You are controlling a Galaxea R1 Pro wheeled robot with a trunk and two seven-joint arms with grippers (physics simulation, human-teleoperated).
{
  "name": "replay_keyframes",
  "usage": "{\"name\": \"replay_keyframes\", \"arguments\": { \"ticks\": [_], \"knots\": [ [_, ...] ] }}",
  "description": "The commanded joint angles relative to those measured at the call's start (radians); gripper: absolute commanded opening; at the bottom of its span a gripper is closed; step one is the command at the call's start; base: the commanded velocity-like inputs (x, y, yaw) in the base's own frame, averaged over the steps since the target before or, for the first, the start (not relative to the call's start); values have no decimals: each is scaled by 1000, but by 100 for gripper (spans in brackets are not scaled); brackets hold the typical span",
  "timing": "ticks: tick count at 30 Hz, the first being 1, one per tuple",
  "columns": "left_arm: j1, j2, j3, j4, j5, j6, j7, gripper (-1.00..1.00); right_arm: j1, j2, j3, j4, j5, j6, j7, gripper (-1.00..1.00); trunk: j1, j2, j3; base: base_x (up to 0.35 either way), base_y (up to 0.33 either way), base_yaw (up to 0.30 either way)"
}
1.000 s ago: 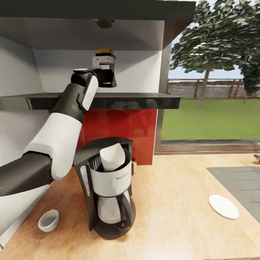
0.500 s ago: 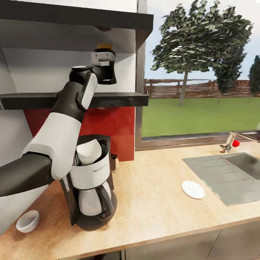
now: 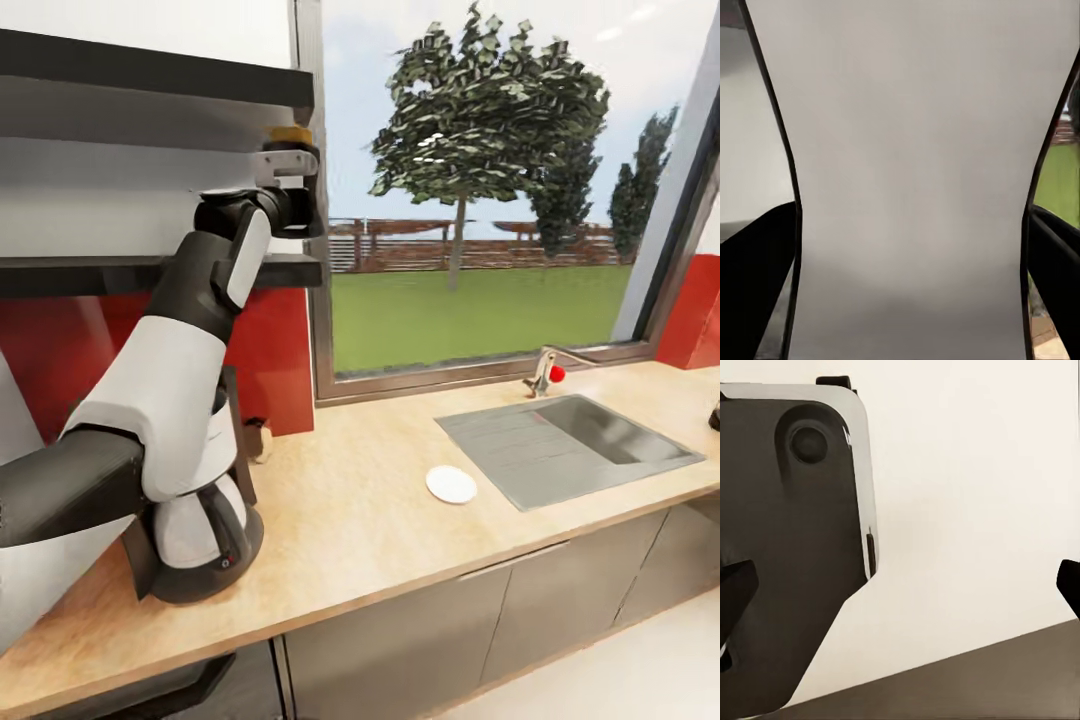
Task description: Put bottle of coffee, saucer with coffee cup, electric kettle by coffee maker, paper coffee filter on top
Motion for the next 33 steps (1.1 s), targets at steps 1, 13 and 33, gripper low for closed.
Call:
{"name": "replay_keyframes", "arguments": {
  "ticks": [1, 13, 33],
  "knots": [
    [1, 0, -3, -1, 10, 4, 10, -100, -1, 0, -7, -2, 8, 3, 6, 100, 0, -1, 0, -249, -185, -260],
    [39, 0, -4, -4, 9, 1, 9, -100, -1, 2, -7, -2, 8, 3, 5, 100, 0, -1, 0, -248, -180, -242],
    [343, -5, -126, -96, 48, -109, -1, -100, -1, 8, -6, -2, 10, -118, 1, 100, 0, -1, 0, -53, -33, -20]
  ]
}}
